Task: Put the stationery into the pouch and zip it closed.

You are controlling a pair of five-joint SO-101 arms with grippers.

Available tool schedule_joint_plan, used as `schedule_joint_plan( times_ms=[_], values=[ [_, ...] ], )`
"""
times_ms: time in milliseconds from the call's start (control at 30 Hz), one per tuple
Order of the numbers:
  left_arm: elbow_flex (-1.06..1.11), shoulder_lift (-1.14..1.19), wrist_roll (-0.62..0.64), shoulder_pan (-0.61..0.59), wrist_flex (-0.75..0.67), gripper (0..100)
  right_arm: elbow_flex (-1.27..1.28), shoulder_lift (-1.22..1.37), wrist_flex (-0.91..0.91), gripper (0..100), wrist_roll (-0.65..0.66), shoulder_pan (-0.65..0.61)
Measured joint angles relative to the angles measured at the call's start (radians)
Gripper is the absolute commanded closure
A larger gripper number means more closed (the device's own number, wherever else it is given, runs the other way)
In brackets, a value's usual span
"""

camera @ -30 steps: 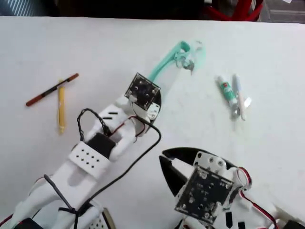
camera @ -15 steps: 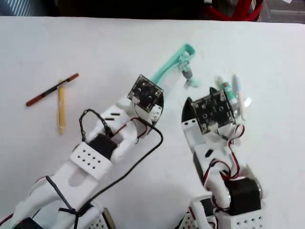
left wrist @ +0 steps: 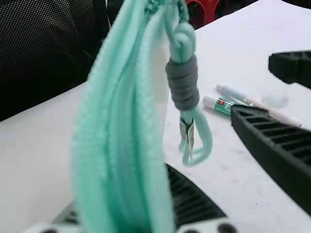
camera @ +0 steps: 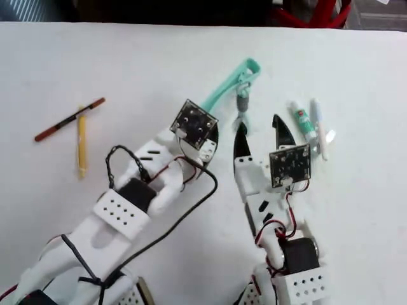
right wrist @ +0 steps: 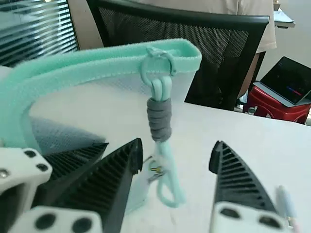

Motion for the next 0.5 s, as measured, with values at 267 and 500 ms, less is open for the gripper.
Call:
schedule_joint_plan(
  times_ms=[267,500],
  values=[
    [0.006,0.000,0.000,0.000,0.000,98,0.011,0.054,-0.118,76.9,-0.018,-0.071],
    [0.009,0.000,-0.002,0.000,-0.005,98,-0.021,0.313,-0.245,76.9,-0.025,-0.068]
  ],
)
